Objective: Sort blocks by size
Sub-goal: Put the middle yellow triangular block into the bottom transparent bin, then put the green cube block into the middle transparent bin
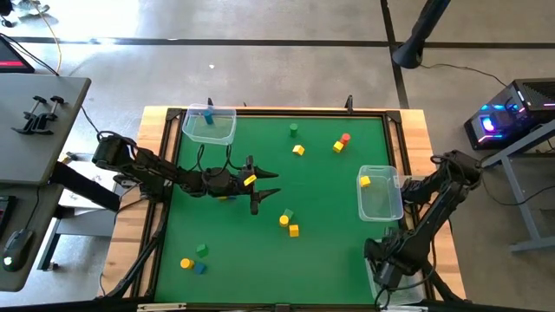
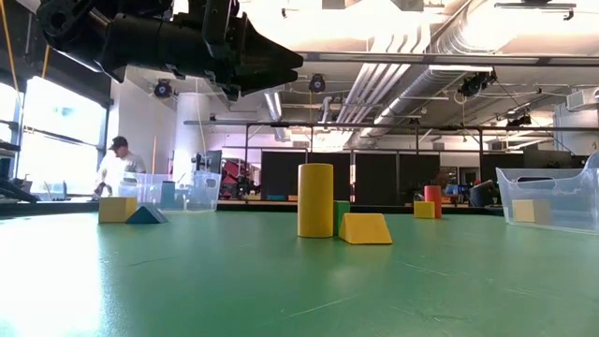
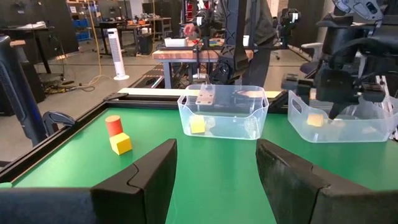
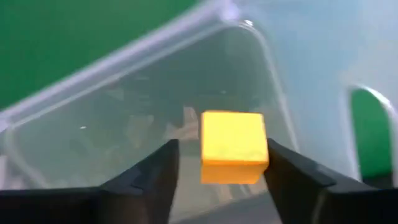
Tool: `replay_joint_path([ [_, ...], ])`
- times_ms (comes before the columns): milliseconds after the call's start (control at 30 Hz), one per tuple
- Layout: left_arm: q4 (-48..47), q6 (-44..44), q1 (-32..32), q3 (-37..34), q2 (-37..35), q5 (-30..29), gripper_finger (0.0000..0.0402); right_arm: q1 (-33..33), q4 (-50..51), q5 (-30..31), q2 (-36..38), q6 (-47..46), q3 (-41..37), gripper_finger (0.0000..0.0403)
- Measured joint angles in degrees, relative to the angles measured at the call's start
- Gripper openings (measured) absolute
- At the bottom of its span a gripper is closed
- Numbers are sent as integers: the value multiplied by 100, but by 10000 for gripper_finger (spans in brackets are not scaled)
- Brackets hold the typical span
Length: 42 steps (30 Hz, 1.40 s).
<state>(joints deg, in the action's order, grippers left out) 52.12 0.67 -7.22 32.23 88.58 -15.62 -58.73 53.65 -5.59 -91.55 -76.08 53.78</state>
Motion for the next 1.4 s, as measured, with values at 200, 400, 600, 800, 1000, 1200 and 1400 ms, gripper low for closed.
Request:
replay_joint_path([
  [200,9,-44,0,0,0,0,207,25,1108,-183,0,-262,553,272],
  [400,55,-64,0,0,0,0,207,25,2348,793,1,-382,1660,275],
  [600,55,-108,0,0,0,0,207,93,2715,3140,7,-132,2385,276],
  [800,63,-108,0,0,0,0,207,486,1579,3887,15,1359,1899,276],
  [1000,66,-103,1,0,0,0,207,1204,-792,3911,129,2963,845,268],
  [1200,58,-103,1,0,0,0,207,1909,-2765,3095,129,4227,55,266],
  [1400,48,-109,-1,0,0,0,207,2355,-3782,2847,131,5185,-453,265],
])
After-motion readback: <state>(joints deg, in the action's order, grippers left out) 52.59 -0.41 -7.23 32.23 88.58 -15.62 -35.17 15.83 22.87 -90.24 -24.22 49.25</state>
